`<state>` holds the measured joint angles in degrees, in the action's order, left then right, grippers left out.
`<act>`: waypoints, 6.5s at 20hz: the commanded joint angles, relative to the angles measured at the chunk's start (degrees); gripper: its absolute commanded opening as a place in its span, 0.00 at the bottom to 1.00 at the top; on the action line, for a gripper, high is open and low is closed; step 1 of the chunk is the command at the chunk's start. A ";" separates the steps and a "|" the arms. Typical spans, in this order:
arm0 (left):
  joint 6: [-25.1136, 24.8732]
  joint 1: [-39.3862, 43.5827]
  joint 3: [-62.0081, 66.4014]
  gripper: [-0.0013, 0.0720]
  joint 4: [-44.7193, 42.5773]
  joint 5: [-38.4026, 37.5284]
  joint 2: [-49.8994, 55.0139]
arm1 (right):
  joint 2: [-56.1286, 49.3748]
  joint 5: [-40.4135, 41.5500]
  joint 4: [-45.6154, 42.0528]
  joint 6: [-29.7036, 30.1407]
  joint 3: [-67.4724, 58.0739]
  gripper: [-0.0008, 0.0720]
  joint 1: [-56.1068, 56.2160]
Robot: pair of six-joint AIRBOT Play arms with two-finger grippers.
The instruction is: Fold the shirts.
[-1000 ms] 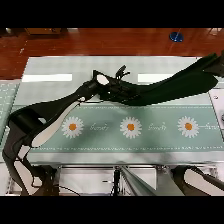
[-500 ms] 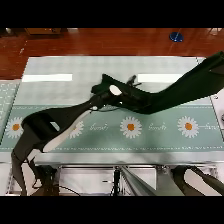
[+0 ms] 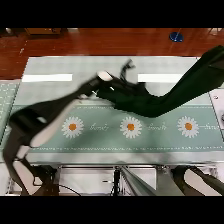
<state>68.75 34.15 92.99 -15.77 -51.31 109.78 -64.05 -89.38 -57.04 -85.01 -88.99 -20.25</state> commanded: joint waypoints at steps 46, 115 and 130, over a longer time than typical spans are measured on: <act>7.65 -37.70 -4.39 0.38 -52.83 -41.11 -20.81 | -14.99 36.22 32.09 26.73 55.71 0.81 -2.67; -0.59 -31.04 -1.62 0.40 -53.42 -22.01 -20.39 | 6.97 65.07 13.00 -7.02 22.32 0.57 -48.52; 11.85 -17.75 -1.62 0.76 -69.85 -26.27 -19.80 | -29.11 -1.60 -35.60 7.21 -10.73 0.50 23.80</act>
<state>74.41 11.81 91.33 -70.76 -74.41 89.76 -91.66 -84.23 -76.99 -75.07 -99.04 -2.85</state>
